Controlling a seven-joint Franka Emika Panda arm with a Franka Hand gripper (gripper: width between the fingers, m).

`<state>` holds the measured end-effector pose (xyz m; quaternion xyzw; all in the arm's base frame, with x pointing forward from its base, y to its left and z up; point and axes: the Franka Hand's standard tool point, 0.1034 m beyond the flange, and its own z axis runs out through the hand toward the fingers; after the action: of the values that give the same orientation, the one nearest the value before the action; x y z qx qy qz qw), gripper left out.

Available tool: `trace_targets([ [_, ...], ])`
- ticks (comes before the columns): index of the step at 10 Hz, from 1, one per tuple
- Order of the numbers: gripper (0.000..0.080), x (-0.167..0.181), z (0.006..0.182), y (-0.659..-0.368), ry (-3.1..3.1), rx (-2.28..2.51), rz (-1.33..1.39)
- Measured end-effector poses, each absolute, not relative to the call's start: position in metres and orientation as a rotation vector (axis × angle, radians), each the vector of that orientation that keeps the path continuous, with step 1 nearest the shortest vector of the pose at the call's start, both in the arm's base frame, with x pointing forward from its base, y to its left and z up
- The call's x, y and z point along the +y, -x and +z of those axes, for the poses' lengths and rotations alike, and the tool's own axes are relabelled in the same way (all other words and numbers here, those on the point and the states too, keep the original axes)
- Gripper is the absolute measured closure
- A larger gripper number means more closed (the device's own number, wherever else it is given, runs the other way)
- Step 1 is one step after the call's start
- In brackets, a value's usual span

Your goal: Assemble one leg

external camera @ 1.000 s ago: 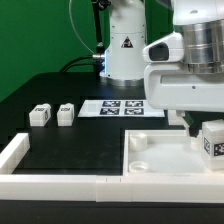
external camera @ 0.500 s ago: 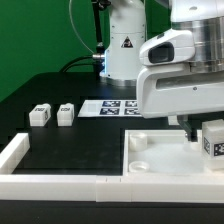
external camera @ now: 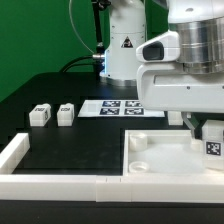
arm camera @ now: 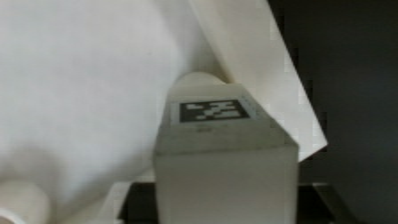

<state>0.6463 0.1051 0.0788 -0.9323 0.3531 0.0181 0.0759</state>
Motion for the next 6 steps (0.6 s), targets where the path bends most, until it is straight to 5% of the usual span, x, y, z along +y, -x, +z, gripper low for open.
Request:
trace_targets([
  [6, 0.0504, 0.1056, 0.0767, -0.6388, 2.156, 2.046, 0.173],
])
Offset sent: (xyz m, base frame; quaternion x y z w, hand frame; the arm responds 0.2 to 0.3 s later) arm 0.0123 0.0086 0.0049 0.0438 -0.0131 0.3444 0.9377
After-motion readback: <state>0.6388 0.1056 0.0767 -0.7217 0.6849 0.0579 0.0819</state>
